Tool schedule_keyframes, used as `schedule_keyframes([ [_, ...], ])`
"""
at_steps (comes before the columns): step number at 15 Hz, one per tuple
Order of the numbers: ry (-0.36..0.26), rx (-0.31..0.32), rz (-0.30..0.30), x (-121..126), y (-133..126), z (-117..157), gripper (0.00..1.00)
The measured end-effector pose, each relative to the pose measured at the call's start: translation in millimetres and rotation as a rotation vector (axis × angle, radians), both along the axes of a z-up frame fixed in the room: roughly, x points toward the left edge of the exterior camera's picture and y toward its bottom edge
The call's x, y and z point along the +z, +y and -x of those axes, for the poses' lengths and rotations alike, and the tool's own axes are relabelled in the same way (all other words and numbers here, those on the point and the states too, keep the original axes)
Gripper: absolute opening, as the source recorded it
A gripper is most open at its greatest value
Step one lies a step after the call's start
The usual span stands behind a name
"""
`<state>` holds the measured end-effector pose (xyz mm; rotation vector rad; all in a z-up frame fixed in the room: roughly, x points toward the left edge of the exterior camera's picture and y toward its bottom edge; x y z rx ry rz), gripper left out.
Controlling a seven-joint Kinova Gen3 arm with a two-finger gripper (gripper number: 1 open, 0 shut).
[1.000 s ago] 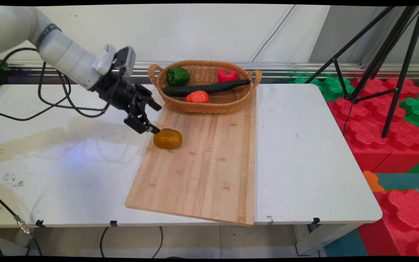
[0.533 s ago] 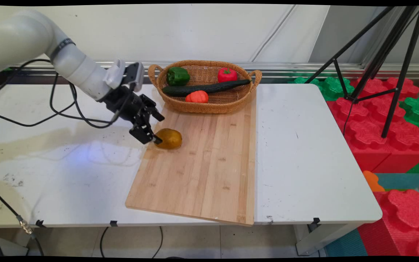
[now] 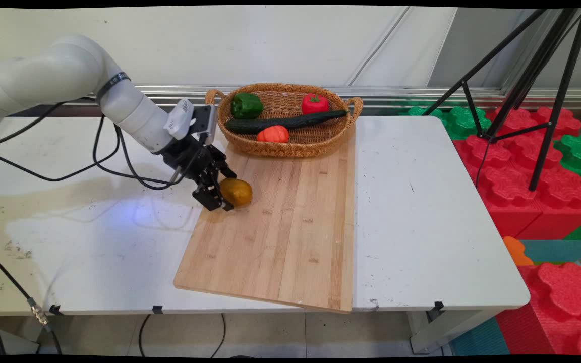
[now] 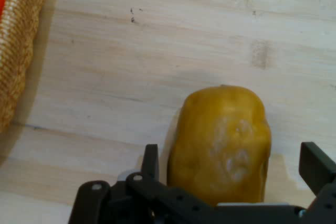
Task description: Pick up the potato from the cutting board, then place the picked object in the vegetable basket
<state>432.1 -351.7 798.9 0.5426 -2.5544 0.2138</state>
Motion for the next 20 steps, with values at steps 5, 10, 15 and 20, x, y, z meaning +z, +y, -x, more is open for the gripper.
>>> schedule_keyframes([
  [5, 0.0, -0.004, -0.005, -9.1, -5.0, 7.4, 0.0],
  [10, 0.012, -0.003, -0.001, -7.9, -6.0, 8.1, 0.0],
  [15, 0.039, -0.005, 0.01, 6.2, -0.1, 1.5, 0.0],
  [20, 0.092, 0.029, 0.029, 32.4, 5.3, -9.4, 0.0],
])
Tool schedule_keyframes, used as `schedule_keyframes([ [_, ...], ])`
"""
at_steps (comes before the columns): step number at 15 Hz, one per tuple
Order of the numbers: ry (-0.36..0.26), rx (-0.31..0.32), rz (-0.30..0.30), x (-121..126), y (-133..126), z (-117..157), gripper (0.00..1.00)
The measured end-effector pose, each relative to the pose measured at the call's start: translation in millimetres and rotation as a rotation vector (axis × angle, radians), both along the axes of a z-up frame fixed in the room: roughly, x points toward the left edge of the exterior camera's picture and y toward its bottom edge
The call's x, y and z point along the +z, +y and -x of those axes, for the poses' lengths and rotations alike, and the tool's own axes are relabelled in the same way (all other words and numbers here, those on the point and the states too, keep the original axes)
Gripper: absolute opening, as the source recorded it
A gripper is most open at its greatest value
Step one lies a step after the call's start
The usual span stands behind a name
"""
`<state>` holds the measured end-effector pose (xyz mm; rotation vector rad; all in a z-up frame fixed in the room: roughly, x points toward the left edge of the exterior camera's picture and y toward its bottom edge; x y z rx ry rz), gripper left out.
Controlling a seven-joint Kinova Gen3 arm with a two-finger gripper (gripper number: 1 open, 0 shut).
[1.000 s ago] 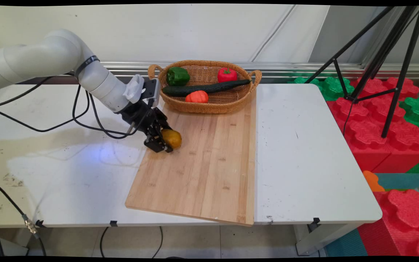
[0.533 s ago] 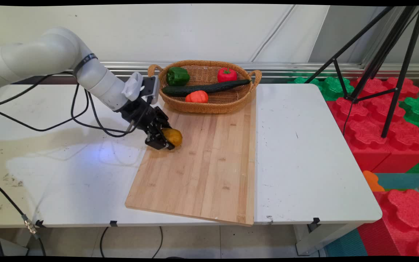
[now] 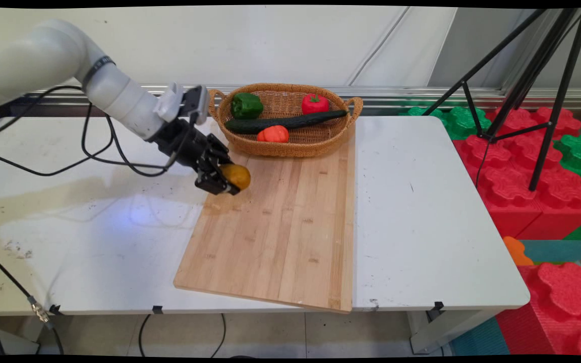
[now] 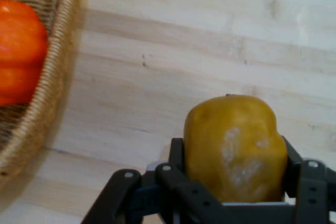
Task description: Place the picked object in the vegetable basket
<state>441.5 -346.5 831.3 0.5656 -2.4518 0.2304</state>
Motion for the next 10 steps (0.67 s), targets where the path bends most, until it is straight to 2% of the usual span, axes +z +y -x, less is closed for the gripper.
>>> schedule_keyframes([
  [10, 0.096, 0.147, 0.066, 56.4, -4.6, -36.9, 0.0],
])
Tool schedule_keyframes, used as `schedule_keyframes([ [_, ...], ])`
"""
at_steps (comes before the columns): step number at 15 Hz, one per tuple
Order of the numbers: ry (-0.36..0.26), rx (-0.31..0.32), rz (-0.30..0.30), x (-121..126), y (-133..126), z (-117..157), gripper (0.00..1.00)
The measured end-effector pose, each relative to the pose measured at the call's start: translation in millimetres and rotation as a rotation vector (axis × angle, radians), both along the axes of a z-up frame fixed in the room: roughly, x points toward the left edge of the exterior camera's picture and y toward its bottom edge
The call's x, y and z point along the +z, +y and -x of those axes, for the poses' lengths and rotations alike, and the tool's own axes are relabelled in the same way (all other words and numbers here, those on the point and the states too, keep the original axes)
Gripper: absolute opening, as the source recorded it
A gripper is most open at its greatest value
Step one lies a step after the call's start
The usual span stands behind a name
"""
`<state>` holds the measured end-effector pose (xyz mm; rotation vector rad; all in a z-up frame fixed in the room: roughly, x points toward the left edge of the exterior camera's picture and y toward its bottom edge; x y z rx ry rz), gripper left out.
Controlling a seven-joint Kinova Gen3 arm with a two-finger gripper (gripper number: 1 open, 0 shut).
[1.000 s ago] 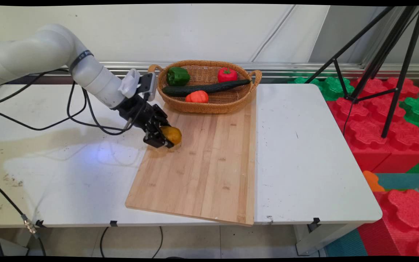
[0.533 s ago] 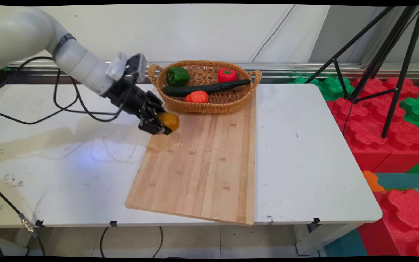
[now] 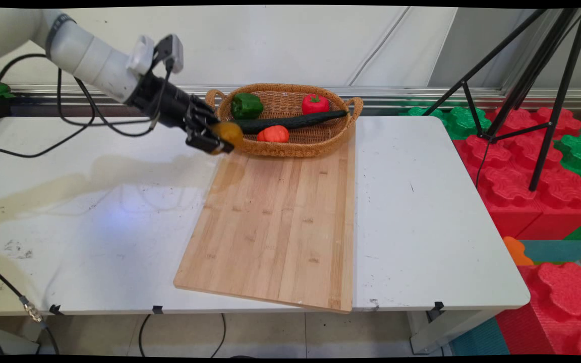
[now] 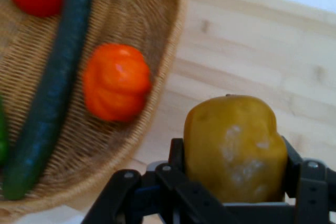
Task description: Place the picked object in the vegetable basket
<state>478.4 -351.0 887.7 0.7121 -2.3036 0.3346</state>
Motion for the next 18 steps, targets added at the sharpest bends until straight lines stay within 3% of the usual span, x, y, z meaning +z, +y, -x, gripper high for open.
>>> schedule_keyframes([
  [4, 0.03, 0.058, 0.035, 14.3, -12.6, -8.7, 0.0],
  [8, 0.057, 0.128, 0.079, 21.5, -41.1, -12.6, 0.0],
  [12, 0.071, 0.191, 0.113, 17.9, -77.9, -9.7, 0.0],
  [18, 0.062, 0.236, 0.129, 1.7, -121.4, -4.0, 0.0],
])
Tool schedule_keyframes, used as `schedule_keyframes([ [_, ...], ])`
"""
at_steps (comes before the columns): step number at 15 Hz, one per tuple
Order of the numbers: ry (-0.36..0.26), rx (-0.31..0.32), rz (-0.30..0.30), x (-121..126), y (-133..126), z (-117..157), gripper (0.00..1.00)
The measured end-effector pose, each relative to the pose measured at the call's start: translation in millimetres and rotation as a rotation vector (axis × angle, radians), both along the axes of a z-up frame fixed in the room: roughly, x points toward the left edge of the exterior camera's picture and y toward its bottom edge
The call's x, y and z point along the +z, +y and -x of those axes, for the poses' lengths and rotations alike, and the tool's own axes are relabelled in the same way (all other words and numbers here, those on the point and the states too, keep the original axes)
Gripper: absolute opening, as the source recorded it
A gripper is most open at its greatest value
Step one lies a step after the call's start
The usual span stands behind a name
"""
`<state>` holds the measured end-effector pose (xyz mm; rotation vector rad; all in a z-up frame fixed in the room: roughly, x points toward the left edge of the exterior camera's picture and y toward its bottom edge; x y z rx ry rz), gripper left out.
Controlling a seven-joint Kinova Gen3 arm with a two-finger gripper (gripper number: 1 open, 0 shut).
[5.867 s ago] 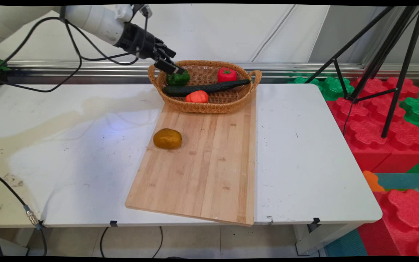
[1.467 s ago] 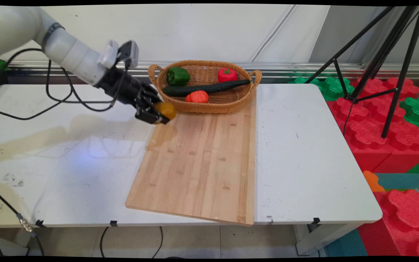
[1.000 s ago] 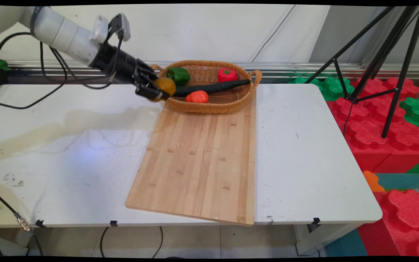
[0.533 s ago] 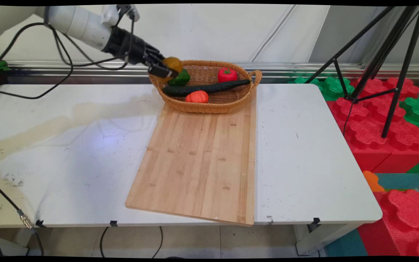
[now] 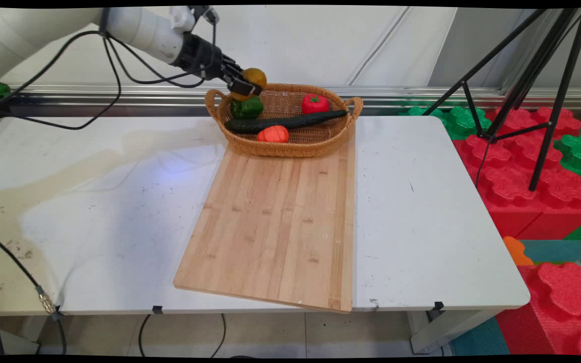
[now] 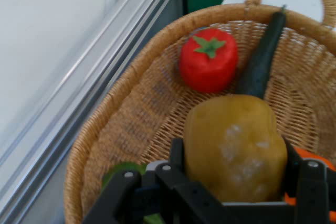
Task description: Place the picked object in the vegetable basket
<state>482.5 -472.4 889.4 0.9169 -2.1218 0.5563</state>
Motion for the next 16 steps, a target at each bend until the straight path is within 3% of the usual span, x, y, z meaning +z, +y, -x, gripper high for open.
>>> schedule_keyframes([
  [6, -0.022, 0.015, -0.005, -20.0, -37.6, 5.8, 0.0],
  [12, -0.037, 0.013, -0.024, -35.5, -56.6, 8.5, 0.0],
  [13, -0.039, 0.011, -0.027, -37.3, -58.4, 8.9, 1.0],
  [16, -0.045, 0.004, -0.031, -40.7, -61.8, 10.6, 1.0],
])
